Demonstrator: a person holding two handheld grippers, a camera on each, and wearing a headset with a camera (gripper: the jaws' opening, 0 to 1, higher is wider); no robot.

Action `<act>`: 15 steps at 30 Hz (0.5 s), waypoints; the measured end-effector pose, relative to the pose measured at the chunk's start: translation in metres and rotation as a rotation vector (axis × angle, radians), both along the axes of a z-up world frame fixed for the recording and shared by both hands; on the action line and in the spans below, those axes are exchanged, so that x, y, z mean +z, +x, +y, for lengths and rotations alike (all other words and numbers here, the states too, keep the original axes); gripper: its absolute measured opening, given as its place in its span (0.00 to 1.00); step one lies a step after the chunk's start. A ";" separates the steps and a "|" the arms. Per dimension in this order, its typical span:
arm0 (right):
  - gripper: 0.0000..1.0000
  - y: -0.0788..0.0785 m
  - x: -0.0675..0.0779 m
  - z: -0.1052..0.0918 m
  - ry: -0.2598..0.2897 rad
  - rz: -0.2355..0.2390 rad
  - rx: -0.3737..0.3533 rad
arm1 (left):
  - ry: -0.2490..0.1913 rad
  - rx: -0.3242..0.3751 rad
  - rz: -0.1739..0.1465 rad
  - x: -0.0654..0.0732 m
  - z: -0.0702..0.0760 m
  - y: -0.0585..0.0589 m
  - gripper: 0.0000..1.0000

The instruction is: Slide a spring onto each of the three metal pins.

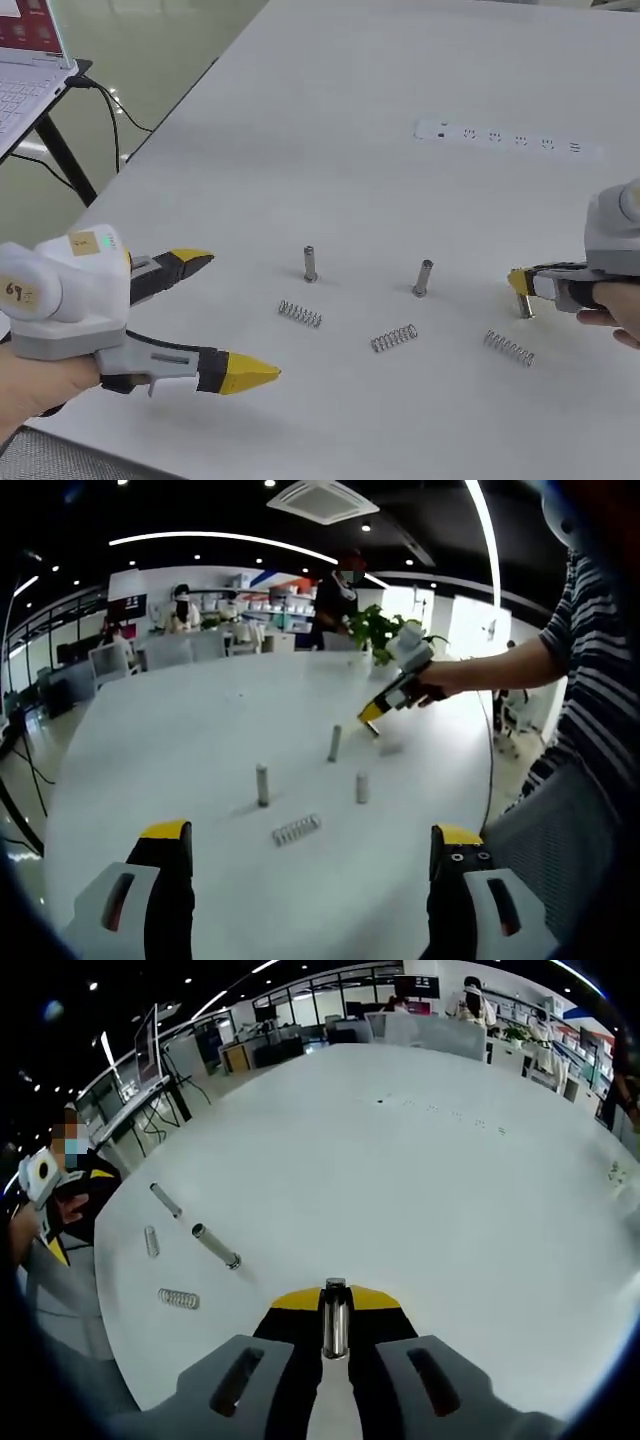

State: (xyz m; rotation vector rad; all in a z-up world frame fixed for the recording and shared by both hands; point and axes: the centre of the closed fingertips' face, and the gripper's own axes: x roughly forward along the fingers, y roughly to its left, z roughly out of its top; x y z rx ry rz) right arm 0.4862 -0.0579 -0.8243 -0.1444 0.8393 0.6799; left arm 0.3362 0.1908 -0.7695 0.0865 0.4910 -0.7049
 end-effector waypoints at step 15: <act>0.05 -0.008 0.015 -0.001 0.008 -0.071 0.037 | 0.000 -0.005 -0.002 0.001 -0.002 0.000 0.96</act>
